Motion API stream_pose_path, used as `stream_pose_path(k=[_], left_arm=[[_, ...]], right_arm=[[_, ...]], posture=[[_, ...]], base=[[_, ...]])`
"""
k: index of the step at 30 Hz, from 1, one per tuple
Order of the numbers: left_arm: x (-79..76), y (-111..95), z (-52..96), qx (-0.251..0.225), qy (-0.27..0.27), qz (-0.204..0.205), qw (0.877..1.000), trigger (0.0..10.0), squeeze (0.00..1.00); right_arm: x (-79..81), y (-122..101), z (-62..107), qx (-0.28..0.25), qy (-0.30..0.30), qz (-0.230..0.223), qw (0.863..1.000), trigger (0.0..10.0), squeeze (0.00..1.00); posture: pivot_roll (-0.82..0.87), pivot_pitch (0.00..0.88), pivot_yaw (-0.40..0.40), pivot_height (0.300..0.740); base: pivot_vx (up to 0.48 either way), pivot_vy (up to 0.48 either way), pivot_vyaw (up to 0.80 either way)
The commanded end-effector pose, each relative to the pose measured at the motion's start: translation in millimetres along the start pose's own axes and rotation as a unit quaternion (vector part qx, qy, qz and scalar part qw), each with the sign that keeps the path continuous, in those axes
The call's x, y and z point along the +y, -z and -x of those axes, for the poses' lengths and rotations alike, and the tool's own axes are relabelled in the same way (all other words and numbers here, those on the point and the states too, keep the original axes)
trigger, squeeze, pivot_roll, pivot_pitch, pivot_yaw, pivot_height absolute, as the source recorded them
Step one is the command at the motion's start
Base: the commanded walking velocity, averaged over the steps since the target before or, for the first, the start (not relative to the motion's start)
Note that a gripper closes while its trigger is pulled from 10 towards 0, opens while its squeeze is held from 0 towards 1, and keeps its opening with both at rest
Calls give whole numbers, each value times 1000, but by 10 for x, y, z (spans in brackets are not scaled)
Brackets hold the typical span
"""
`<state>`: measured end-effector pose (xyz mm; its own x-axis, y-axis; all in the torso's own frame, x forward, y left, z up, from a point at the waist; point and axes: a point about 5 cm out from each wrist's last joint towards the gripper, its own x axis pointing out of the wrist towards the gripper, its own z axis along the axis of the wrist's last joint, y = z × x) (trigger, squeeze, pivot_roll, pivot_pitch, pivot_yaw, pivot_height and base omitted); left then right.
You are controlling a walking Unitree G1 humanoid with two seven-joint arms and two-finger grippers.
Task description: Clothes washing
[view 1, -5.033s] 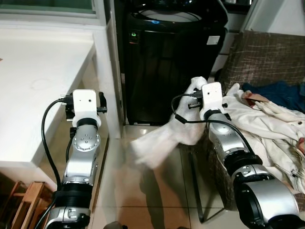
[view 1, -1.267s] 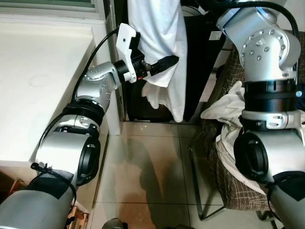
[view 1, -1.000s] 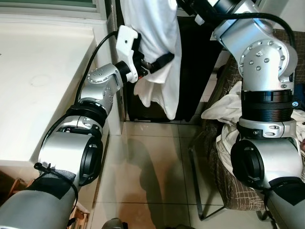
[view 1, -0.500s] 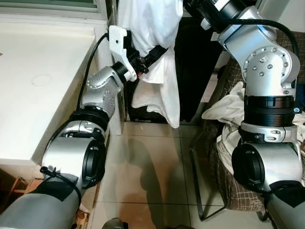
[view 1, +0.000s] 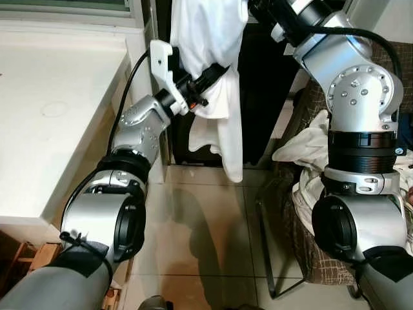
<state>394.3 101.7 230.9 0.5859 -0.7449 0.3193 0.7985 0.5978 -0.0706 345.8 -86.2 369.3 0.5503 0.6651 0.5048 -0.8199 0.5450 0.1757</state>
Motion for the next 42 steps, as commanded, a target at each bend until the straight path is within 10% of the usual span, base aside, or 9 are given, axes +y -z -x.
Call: stream_pose_path(k=[1, 12, 13, 23, 37, 42], left_arm=[[-42, -43, -13, -3, 26, -23, 999, 0, 0], [-79, -88, 67, -30, 32, -14, 999, 0, 0], [-92, -77, 74, -33, 31, -11, 999, 0, 0], [-153, -51, 94, -36, 30, 2, 999, 0, 0], [-217, 61, 156, -16, 22, 8, 1000, 0, 0], [-143, 237, 260, 29, -74, -14, 997, 0, 0]], right_arm=[[-44, -8, 34, 0, 18, 15, 1000, 10000, 0], [-248, 205, 141, 40, 116, 98, 988, 10000, 0], [-307, 245, 176, 44, 140, 122, 982, 10000, 1000], [-495, 142, 304, -4, 251, 274, 928, 10000, 1000], [-837, -78, 544, -54, 360, 296, 883, 10000, 1000], [-1089, 225, 833, 27, 411, 286, 865, 10000, 851]], posture=[[-149, 0, -3, 740], [-139, 0, 25, 740], [-139, 0, 25, 740], [-129, 0, 20, 740], [-125, 0, 7, 740], [-121, 0, 7, 740]], base=[[0, 0, 0], [0, 0, 0], [0, 0, 0], [0, 0, 0], [0, 0, 0], [0, 0, 0]])
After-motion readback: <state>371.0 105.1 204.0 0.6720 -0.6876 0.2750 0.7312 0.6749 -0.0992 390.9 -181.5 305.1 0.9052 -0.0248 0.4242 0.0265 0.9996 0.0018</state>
